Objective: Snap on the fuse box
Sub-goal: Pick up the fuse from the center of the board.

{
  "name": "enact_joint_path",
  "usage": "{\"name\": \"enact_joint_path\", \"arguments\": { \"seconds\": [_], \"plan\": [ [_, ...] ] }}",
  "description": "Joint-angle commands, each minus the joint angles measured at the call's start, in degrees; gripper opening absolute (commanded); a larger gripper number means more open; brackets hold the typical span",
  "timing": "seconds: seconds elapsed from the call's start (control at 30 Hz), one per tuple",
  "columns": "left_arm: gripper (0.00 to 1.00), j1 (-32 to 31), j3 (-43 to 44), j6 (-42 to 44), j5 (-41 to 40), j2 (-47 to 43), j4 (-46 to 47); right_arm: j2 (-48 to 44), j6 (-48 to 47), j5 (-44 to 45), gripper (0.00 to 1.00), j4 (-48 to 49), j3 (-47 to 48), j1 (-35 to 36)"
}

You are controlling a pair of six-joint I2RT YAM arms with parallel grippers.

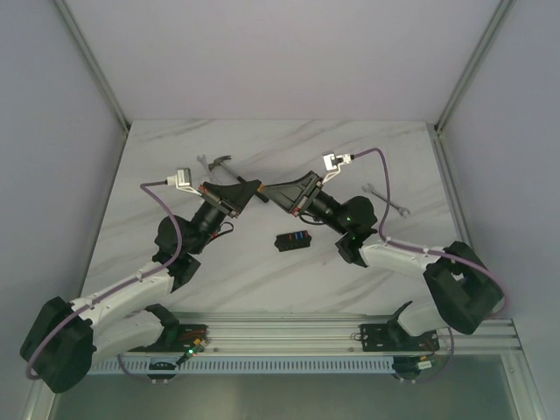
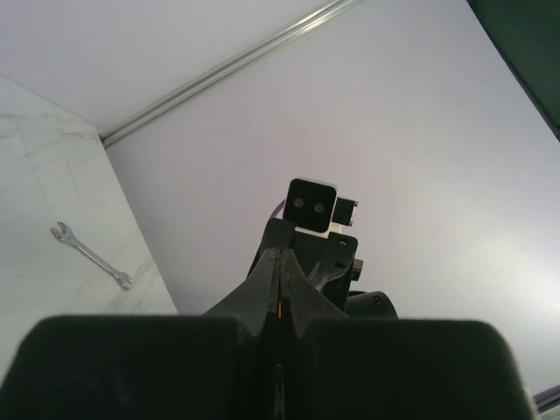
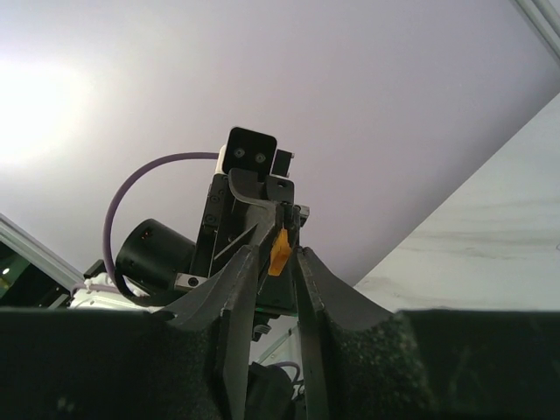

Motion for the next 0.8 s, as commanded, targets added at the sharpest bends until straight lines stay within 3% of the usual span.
{"name": "enact_joint_path", "arguments": {
  "seconds": [0.0, 0.33, 0.6, 0.77],
  "plan": [
    [0.00, -0.25, -0.71, -1.13, -0.98, -0.10, 3.72, 0.45, 0.28, -1.04, 0.28, 4.52, 2.08, 0.28],
    [0.00, -0.35, -1.32, -1.39, -1.71, -0.10, 3.79, 0.89, 0.54, -1.68, 0.17, 5.10, 2.35, 0.28],
    [0.00, -0.33, -1.67, -1.12, -2.60, -0.37, 0.78, 0.15, -1.07, -2.55, 0.00, 1.72, 2.32, 0.28],
    [0.15, -0.32, -2.19, 2.13, -4.76, -2.98, -7.60, -3.62, -6.50, -1.46, 0.00, -11.24, 2.43, 0.19]
  ]
}}
